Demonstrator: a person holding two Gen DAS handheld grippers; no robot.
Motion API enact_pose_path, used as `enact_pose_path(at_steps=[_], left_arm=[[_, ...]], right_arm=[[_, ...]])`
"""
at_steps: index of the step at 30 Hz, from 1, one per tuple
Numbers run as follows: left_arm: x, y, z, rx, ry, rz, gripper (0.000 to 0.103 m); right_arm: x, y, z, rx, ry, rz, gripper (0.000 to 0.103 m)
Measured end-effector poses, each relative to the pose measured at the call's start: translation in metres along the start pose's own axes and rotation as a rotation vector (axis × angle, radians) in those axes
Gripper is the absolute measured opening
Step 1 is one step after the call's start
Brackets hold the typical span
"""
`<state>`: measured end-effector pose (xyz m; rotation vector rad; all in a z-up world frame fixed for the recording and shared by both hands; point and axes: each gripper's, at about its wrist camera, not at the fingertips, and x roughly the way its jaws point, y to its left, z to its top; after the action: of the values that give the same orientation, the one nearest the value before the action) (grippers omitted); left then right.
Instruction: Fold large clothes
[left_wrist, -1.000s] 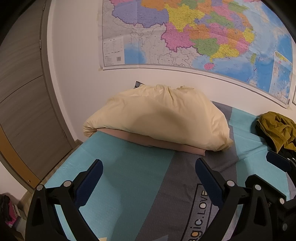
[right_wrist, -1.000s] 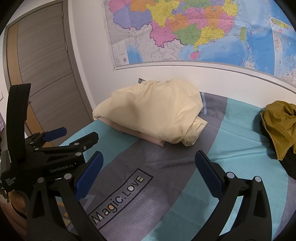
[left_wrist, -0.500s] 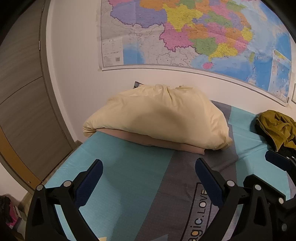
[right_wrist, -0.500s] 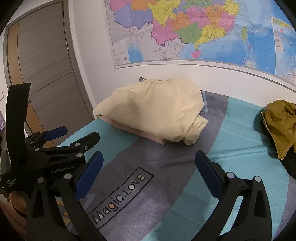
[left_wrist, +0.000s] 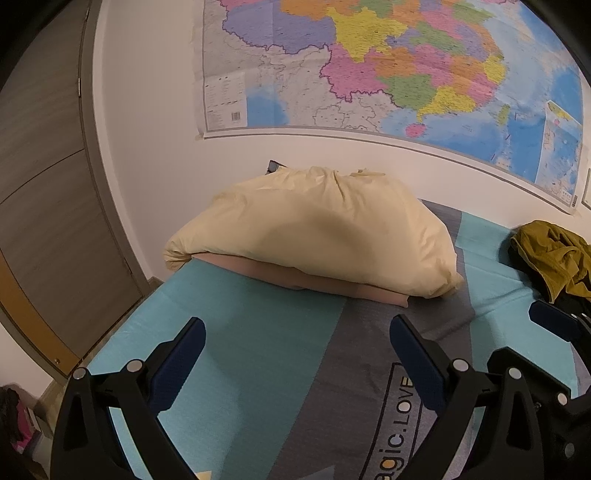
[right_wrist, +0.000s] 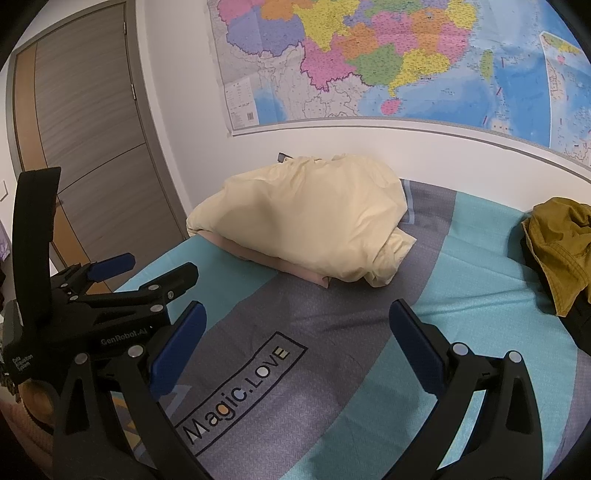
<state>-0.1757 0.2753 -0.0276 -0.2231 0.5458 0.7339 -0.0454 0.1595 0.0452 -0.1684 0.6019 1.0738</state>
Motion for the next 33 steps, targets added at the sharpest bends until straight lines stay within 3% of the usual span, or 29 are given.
enact_pose_path(at_steps=[33], left_arm=[[0.0001, -0.0006, 0.0002, 0.004, 0.0, -0.001, 0.096]], right_arm=[[-0.0025, 0.0028, -0.0001, -0.002, -0.006, -0.002, 0.098]])
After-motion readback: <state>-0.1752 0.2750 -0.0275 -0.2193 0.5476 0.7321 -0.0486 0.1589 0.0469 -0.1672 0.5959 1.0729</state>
